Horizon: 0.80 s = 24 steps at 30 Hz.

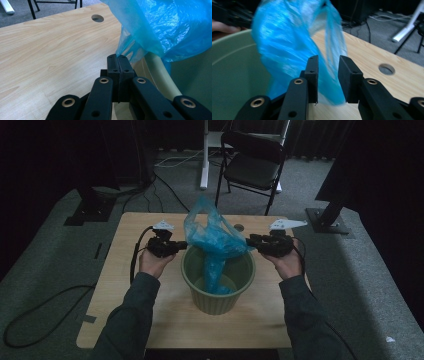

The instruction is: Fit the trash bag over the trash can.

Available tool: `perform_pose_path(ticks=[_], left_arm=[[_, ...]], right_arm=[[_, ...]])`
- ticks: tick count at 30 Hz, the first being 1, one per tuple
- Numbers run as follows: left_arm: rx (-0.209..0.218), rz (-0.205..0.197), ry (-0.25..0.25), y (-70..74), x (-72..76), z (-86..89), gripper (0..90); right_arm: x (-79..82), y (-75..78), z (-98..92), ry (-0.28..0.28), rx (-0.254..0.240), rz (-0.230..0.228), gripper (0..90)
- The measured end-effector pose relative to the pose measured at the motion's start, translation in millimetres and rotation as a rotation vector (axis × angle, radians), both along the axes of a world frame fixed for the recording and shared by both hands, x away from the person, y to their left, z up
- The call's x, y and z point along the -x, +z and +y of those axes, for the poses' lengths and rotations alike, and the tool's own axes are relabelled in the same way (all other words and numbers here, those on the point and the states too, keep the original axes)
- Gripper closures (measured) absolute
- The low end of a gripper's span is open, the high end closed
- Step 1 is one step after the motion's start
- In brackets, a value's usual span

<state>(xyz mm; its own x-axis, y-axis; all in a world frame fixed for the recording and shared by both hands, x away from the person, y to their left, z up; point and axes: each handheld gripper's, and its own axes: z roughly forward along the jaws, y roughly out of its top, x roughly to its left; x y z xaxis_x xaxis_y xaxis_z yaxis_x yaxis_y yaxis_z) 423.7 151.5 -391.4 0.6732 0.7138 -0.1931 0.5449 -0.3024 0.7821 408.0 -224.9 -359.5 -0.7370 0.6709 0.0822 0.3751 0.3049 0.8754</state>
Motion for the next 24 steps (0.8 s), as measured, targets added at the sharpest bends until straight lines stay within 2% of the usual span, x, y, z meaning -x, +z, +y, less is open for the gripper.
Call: perform_pose_path(ticks=[1,3,5,6,7,8,10,11,12,16,20,24], left_arm=[[0.000,-0.002,-0.001,0.4,0.2,-0.6,89.8],[0.001,-0.005,-0.001,0.6,0.4,-1.1,89.8],[-0.004,-0.008,-0.004,0.9,0.9,-1.6,89.8],[-0.004,-0.008,-0.004,0.9,0.9,-1.6,89.8],[-0.007,-0.012,-0.002,1.1,1.5,-1.0,89.8],[-0.007,-0.012,-0.002,1.1,1.5,-1.0,89.8],[-0.009,-0.012,0.003,0.9,2.2,0.9,89.8],[-0.009,-0.012,0.003,0.9,2.2,0.9,89.8],[-0.010,-0.011,0.011,0.3,2.6,5.0,89.8],[0.013,-0.003,0.018,0.1,2.6,8.6,89.8],[0.002,-0.004,0.024,0.2,3.7,10.8,89.8],[0.009,0.003,0.036,-1.1,3.8,15.4,89.8]], right_arm=[[0.1,2.4,6.7,0.034,0.004,-0.014,66.3],[0.1,3.0,9.5,0.050,0.000,-0.014,65.1],[-1.9,2.9,21.1,0.098,-0.001,-0.003,62.9],[-2.7,2.3,23.6,0.104,0.012,0.002,63.5],[-3.7,0.9,27.1,0.108,0.039,0.006,68.6],[-3.7,0.9,27.1,0.108,0.039,0.006,68.6],[-3.4,-1.4,29.1,0.108,0.065,0.006,81.1],[-3.4,-1.4,29.1,0.108,0.065,0.006,81.1],[1.9,-2.5,24.2,0.103,0.054,-0.006,89.0],[7.4,-3.5,15.5,0.097,0.051,-0.005,89.9],[12.9,-5.0,7.2,0.087,0.050,0.001,89.9],[17.9,-6.5,-2.5,0.076,0.043,0.002,89.9]])
